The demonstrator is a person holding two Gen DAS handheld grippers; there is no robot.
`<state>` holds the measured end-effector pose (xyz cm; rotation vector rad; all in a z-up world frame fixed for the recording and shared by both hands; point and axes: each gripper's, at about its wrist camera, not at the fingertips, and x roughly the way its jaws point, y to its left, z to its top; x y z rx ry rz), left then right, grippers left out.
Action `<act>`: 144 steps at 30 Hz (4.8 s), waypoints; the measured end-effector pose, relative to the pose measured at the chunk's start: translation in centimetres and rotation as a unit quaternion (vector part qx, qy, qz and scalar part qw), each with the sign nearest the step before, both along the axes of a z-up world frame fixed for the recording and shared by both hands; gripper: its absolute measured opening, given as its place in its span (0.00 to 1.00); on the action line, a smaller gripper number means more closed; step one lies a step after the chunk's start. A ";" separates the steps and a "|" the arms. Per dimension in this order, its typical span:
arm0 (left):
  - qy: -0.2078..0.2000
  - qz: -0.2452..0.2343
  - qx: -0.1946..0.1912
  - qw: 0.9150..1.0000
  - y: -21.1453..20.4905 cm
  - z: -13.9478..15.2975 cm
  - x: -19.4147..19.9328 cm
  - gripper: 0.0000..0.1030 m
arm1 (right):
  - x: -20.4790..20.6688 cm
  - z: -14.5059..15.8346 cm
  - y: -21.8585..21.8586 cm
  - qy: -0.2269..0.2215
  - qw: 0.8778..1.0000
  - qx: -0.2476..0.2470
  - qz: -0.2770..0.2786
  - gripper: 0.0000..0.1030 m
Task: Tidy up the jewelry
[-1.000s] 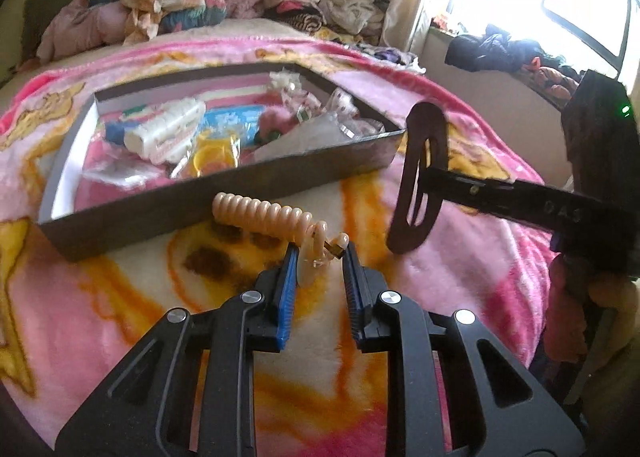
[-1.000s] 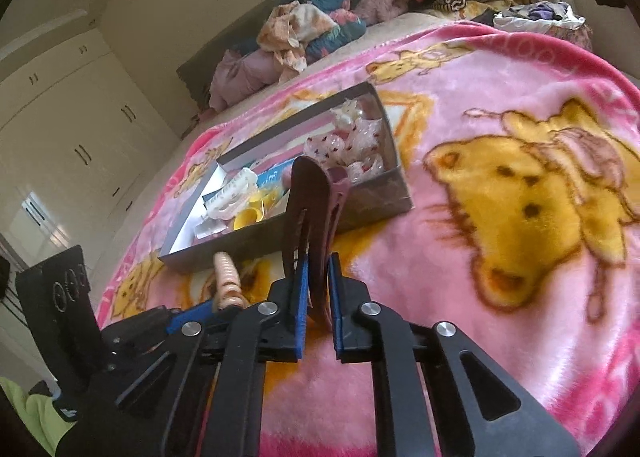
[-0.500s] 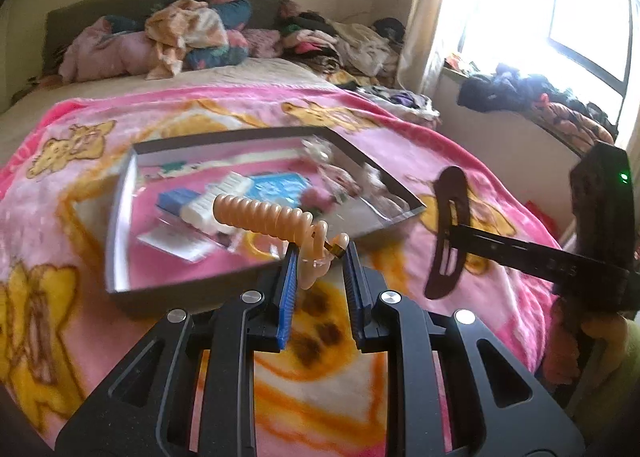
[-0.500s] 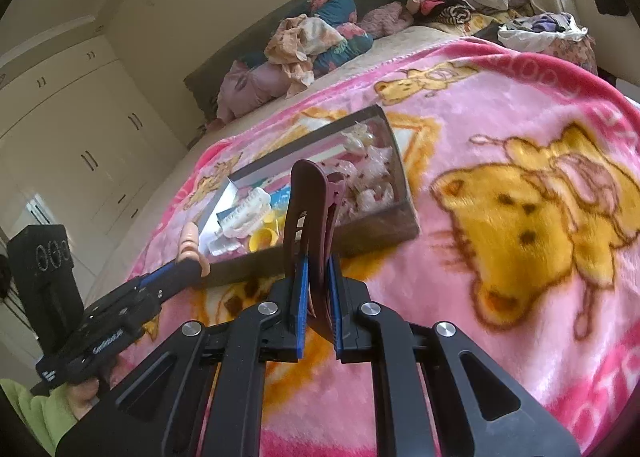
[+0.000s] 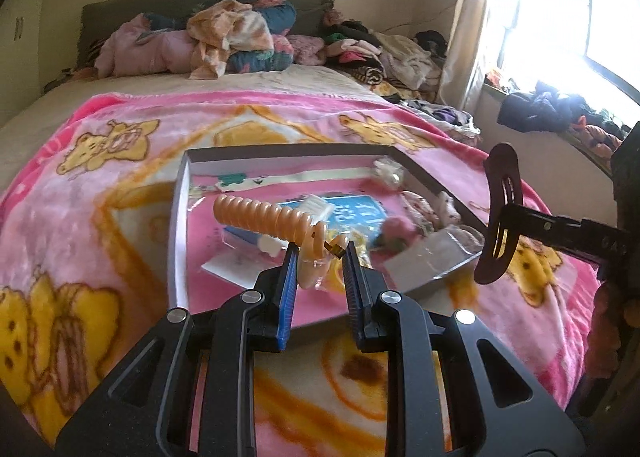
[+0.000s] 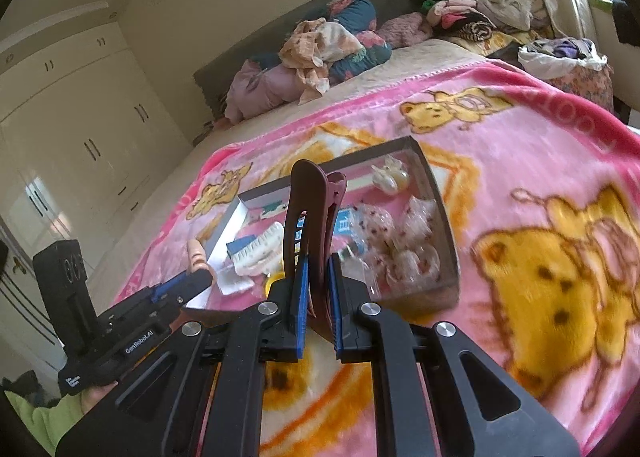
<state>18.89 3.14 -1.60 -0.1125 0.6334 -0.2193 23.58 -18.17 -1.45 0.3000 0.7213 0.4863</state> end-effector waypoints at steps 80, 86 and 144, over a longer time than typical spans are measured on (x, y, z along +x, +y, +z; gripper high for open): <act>-0.026 0.010 0.012 1.000 -1.2 2.5 -3.9 0.89 | -7.6 0.3 -0.4 -0.109 0.986 -0.113 -0.048 0.93; -0.039 0.001 0.012 0.999 -1.8 2.8 -5.8 0.89 | -9.1 0.5 -1.0 -0.116 0.986 -0.104 -0.056 0.94; -0.092 0.083 0.042 0.991 -2.3 -1.1 -11.0 0.89 | -14.4 -3.1 -1.1 -0.197 0.967 -0.118 -0.113 0.94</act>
